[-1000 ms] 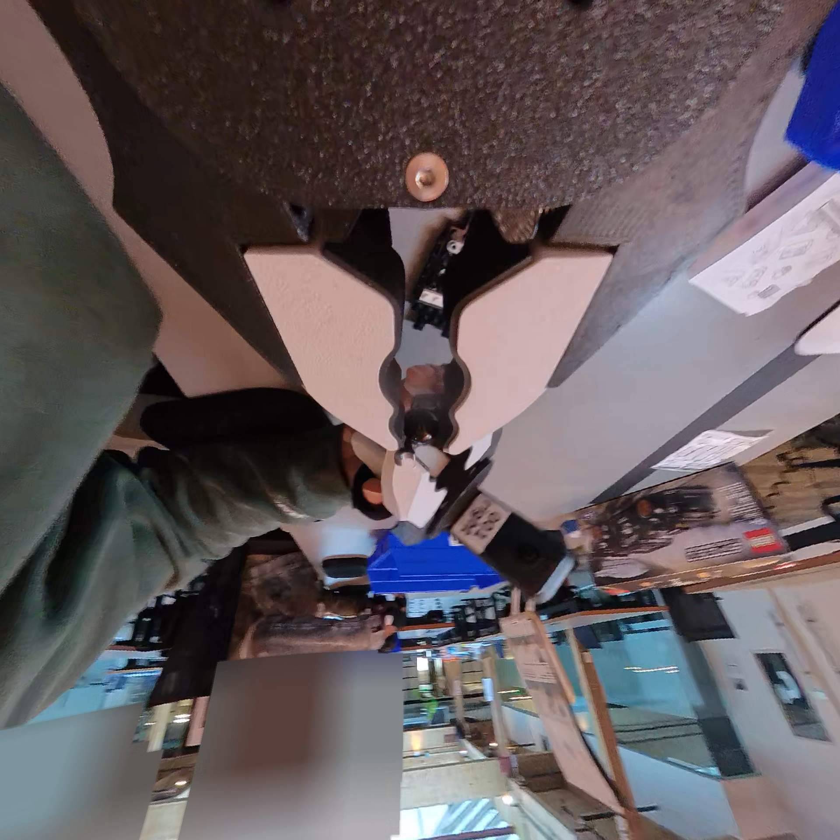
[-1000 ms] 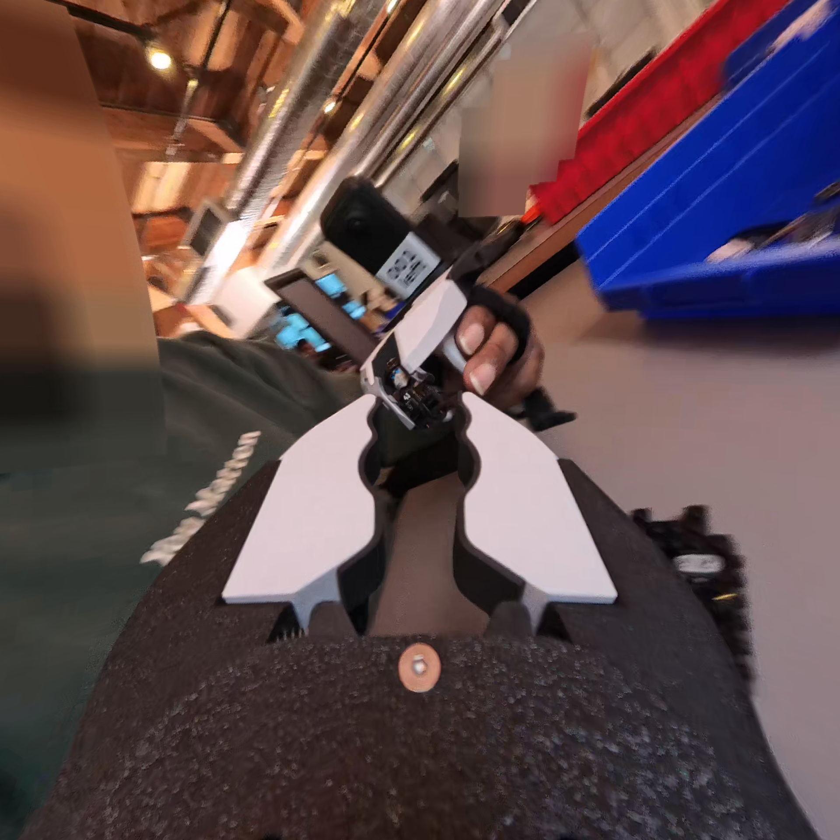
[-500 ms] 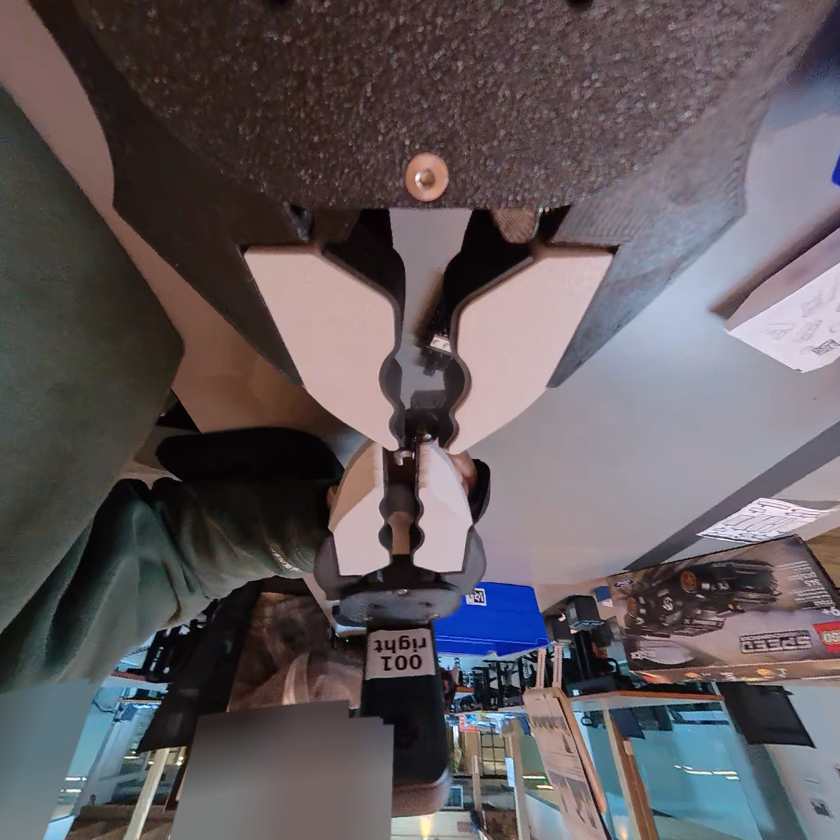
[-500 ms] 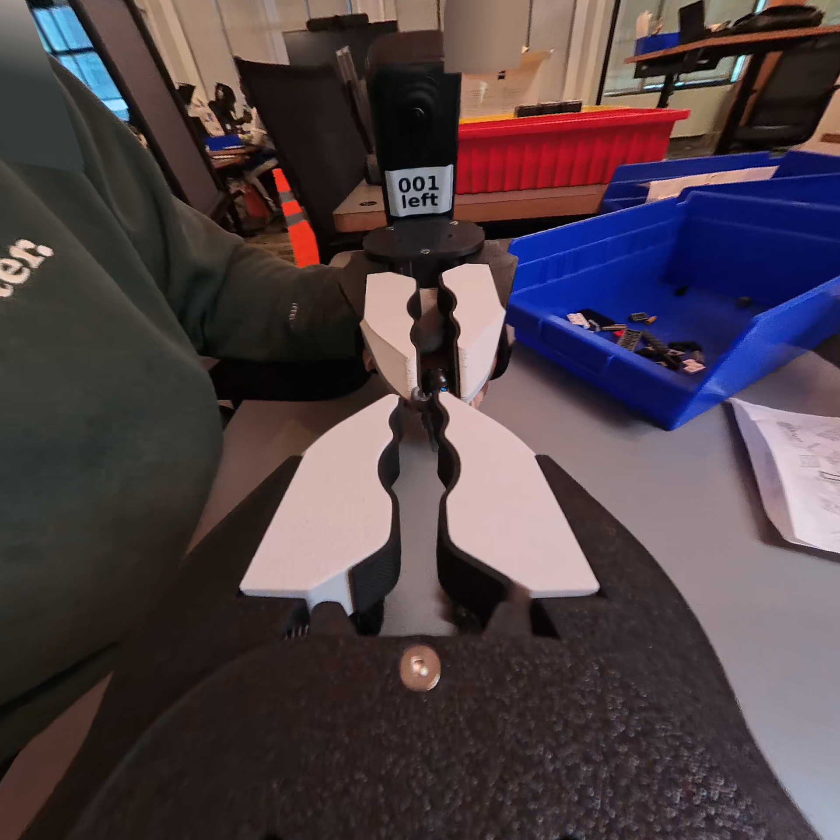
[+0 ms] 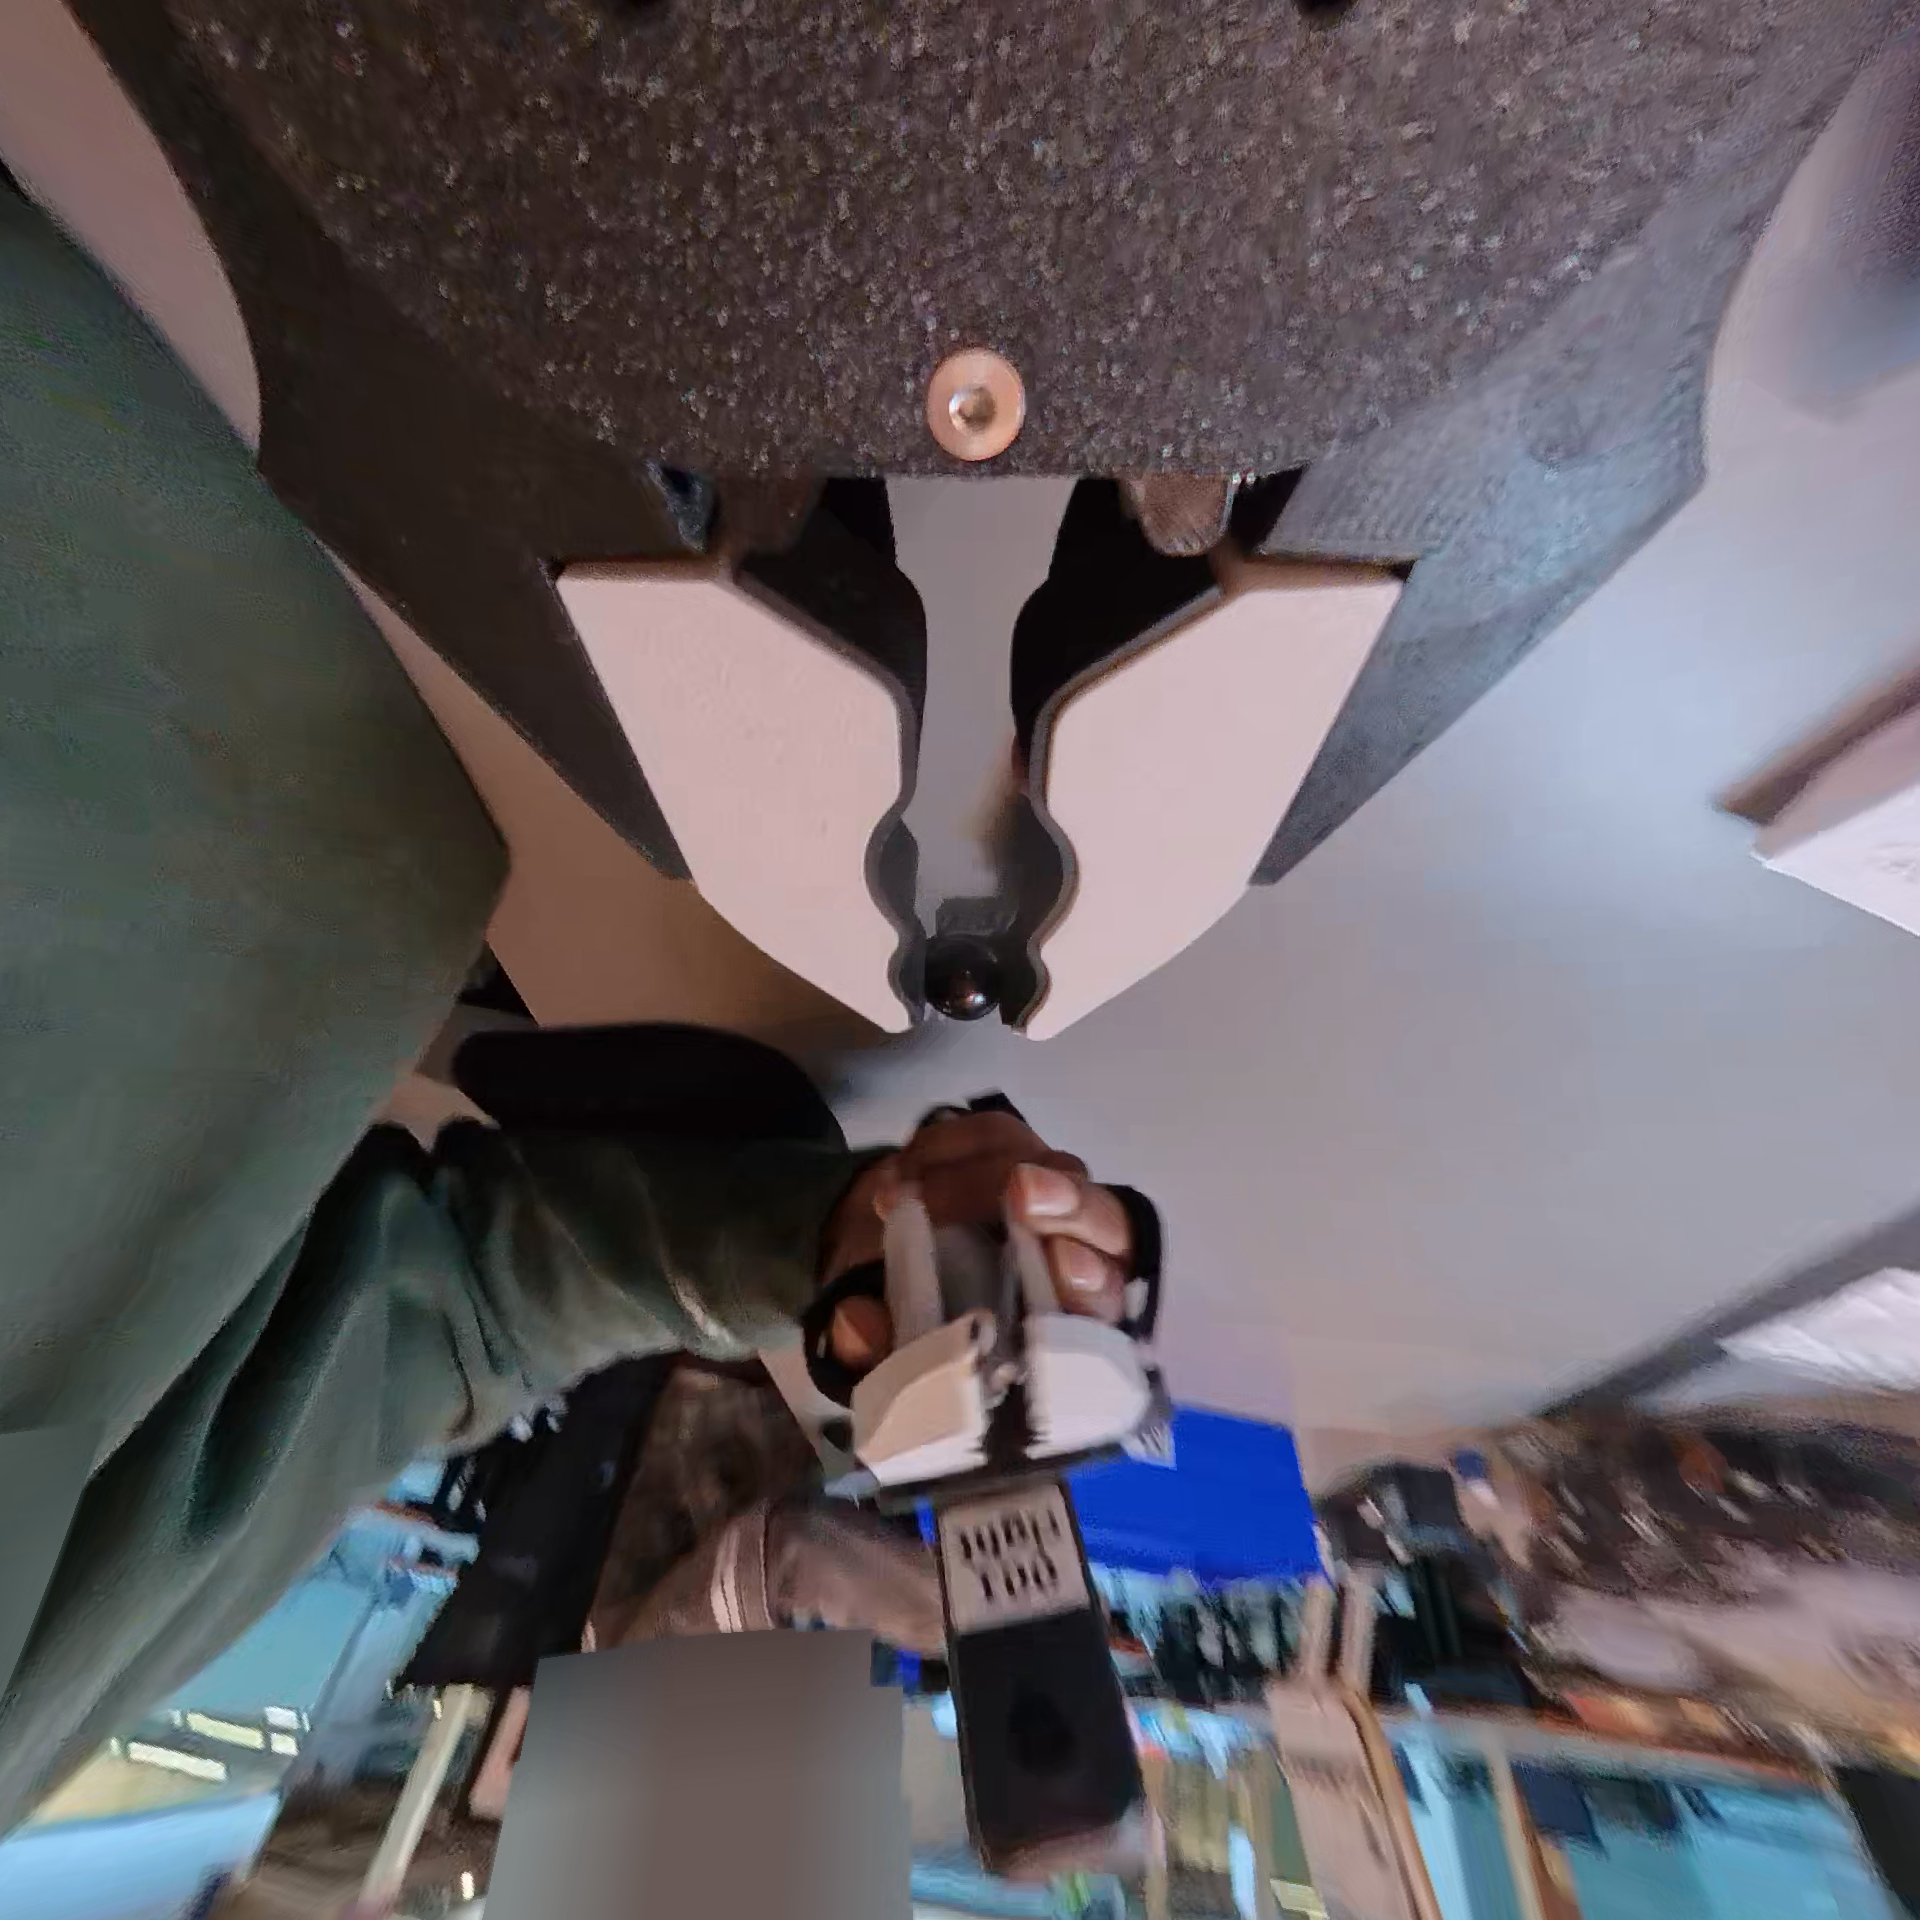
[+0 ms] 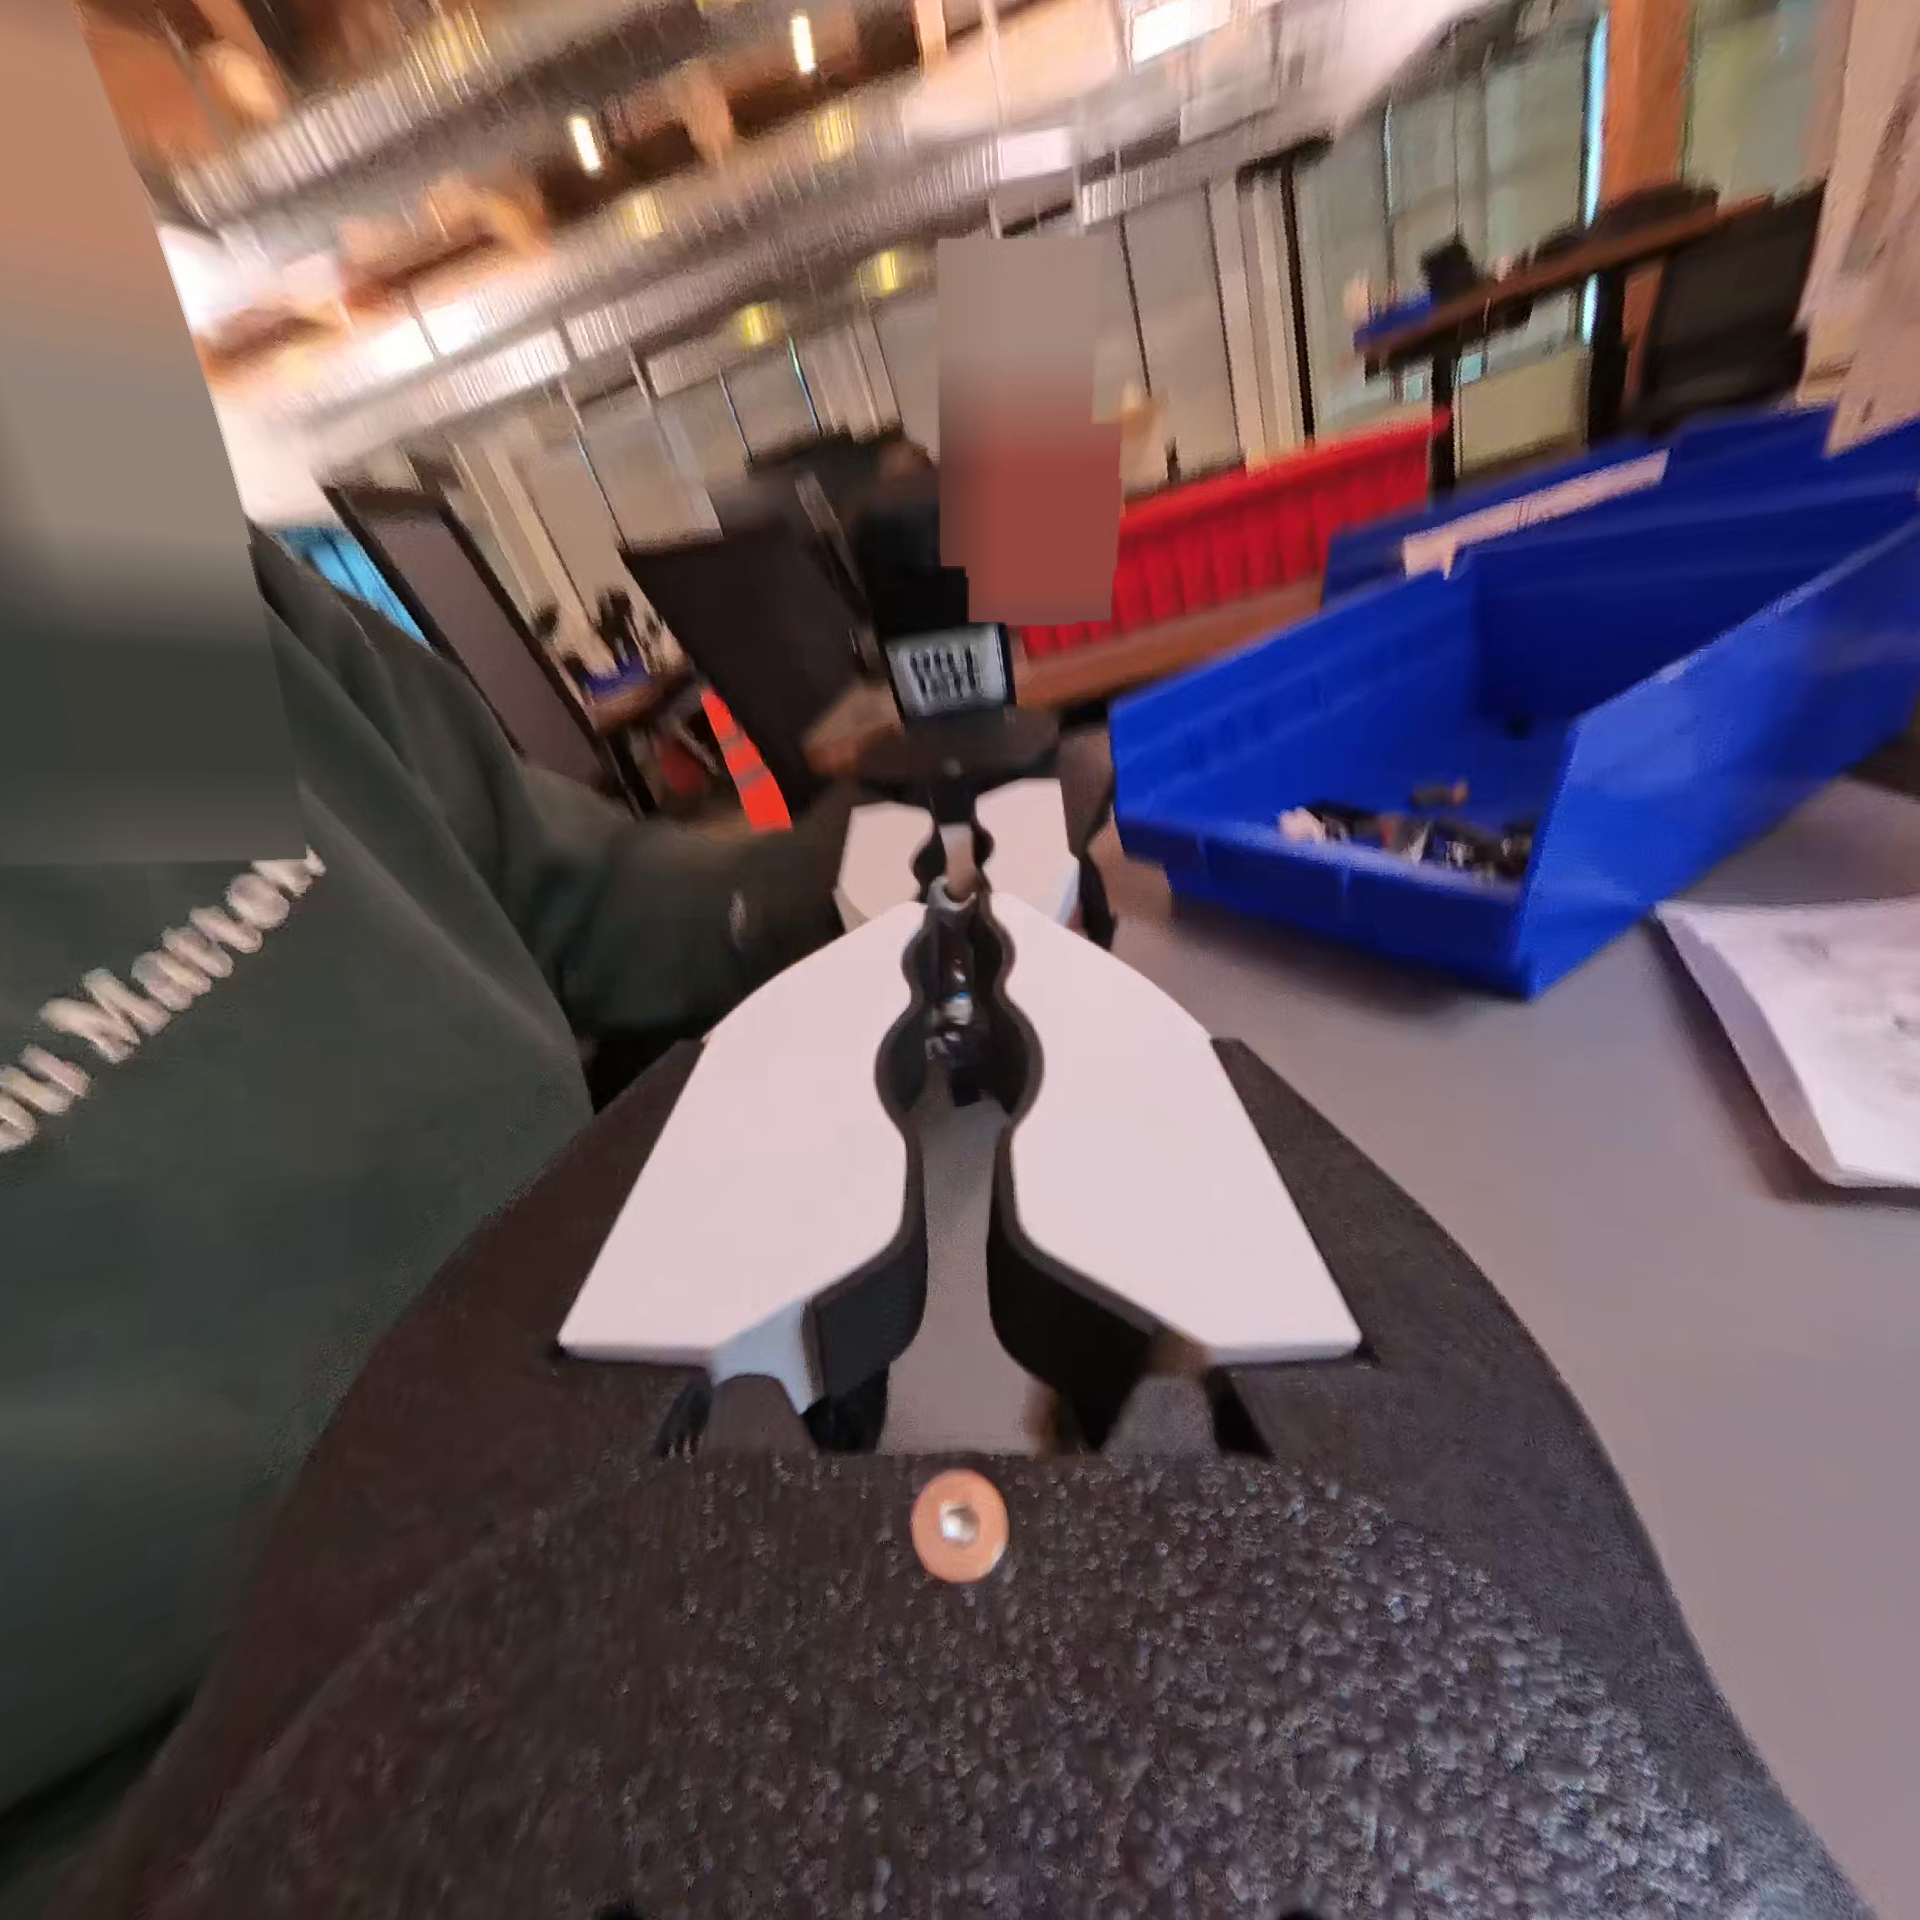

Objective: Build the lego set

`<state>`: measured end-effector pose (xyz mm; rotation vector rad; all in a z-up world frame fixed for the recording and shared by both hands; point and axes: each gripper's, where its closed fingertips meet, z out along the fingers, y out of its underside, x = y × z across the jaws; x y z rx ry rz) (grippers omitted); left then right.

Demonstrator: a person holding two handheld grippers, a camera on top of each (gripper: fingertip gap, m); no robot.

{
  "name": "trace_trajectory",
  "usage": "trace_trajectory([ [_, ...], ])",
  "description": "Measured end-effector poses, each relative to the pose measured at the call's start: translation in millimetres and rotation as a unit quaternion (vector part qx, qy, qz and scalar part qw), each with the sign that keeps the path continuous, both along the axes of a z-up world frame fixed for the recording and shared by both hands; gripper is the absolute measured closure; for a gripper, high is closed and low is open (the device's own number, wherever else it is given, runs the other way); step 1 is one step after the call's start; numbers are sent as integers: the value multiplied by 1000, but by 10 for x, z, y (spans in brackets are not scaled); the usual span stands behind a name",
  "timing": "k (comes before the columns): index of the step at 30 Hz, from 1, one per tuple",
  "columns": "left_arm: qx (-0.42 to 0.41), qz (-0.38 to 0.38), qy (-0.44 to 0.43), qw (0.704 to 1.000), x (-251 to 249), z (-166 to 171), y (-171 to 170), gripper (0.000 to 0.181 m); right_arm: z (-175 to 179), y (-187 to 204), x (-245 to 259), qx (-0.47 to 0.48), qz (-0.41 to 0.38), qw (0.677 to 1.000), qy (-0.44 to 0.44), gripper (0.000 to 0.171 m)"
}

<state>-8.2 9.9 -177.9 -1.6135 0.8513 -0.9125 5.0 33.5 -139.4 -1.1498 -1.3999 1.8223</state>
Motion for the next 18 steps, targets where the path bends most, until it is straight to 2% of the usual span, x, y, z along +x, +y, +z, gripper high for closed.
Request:
trace_trajectory([
  [2,-44,-35,51,997,91,-270,-90,167,-197,-95,-60,35,17,999,-37,165],
  [4,-71,-64,109,989,177,-517,-185,168,-189,-149,-62,9,41,998,-36,165],
  [6,-72,-72,139,985,241,-622,-223,167,-154,-140,-52,-19,49,998,-29,165],
  [8,-63,-54,153,985,226,-652,-170,147,-123,-119,-43,-45,54,997,-23,164],
  [10,-44,-24,109,993,183,-463,-66,148,-45,-99,-34,-85,63,994,-9,164],
  [12,-27,2,11,1000,166,-104,15,157,26,-88,-41,-119,68,991,8,164],
  [14,-24,6,-84,996,187,191,27,158,62,-89,-72,-147,72,986,19,165],
  [16,-22,36,-125,991,164,304,106,161,76,-116,-95,-168,85,982,23,165],
  [18,-31,33,-142,989,163,333,111,165,71,-129,-123,-172,86,981,23,165],
])
